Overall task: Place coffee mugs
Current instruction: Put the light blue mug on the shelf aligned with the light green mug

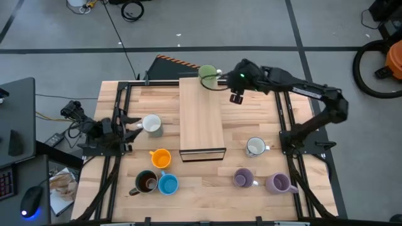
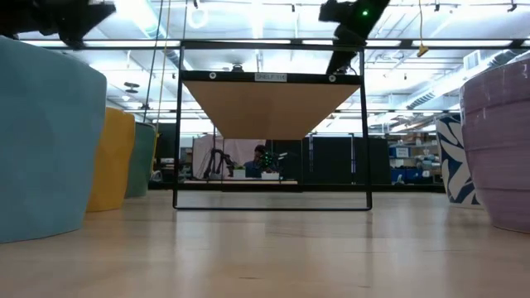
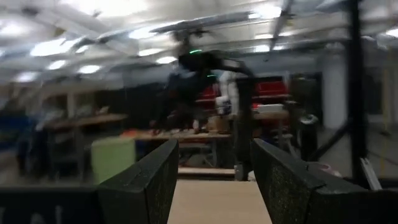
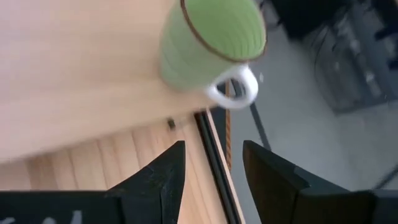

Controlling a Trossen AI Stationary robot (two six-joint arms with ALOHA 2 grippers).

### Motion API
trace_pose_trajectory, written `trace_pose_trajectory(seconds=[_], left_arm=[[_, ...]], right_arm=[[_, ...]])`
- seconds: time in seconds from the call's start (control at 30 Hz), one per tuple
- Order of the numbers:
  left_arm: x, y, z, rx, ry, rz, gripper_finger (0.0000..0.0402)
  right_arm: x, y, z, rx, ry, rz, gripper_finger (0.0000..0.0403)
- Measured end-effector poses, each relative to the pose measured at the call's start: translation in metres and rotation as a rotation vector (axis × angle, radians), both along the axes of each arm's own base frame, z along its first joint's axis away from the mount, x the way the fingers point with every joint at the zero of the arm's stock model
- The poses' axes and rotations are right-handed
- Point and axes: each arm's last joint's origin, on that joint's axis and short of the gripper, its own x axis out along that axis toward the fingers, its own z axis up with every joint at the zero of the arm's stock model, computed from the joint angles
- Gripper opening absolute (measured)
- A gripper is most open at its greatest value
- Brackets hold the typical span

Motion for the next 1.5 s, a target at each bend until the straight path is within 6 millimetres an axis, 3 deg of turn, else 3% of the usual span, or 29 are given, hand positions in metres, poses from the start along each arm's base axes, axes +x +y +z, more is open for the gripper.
trace_pose_trajectory(seconds=[0.1,0.23,0.37,0.6,0.77,0.97,1.2,1.37,1.5], left_arm=[[-0.003,0.006,0.003,-0.144,0.008,0.138,0.0208],[-0.006,0.011,0.006,-0.207,0.094,0.300,0.0208],[-0.010,0.014,0.016,-0.227,0.101,0.321,0.0208],[-0.015,0.018,0.031,-0.249,0.110,0.359,0.0208],[-0.018,0.020,0.051,-0.188,0.107,0.279,0.0208],[-0.022,0.016,0.080,-0.108,0.035,-0.089,0.0208],[-0.004,0.005,0.078,-0.191,0.201,-0.043,0.0208],[0.009,-0.006,0.084,-0.245,0.340,-0.051,0.0207],[0.019,-0.010,0.087,-0.253,0.445,0.038,0.0207]], right_arm=[[-0.011,0.008,-0.012,-0.041,-0.113,0.013,0.0167],[-0.021,0.019,-0.033,-0.085,-0.262,0.047,0.0167],[-0.025,0.029,-0.057,-0.111,-0.373,0.096,0.0167],[-0.027,0.036,-0.081,-0.130,-0.517,0.149,0.0167],[-0.026,0.036,-0.088,-0.060,-0.546,0.141,0.0166],[-0.022,0.042,-0.078,0.017,-0.677,0.323,0.0166],[-0.020,0.042,-0.065,-0.052,-0.783,0.384,0.0165],[-0.019,0.045,-0.064,-0.001,-0.803,0.464,0.0165],[-0.018,0.050,-0.068,0.070,-0.786,0.484,0.0165]])
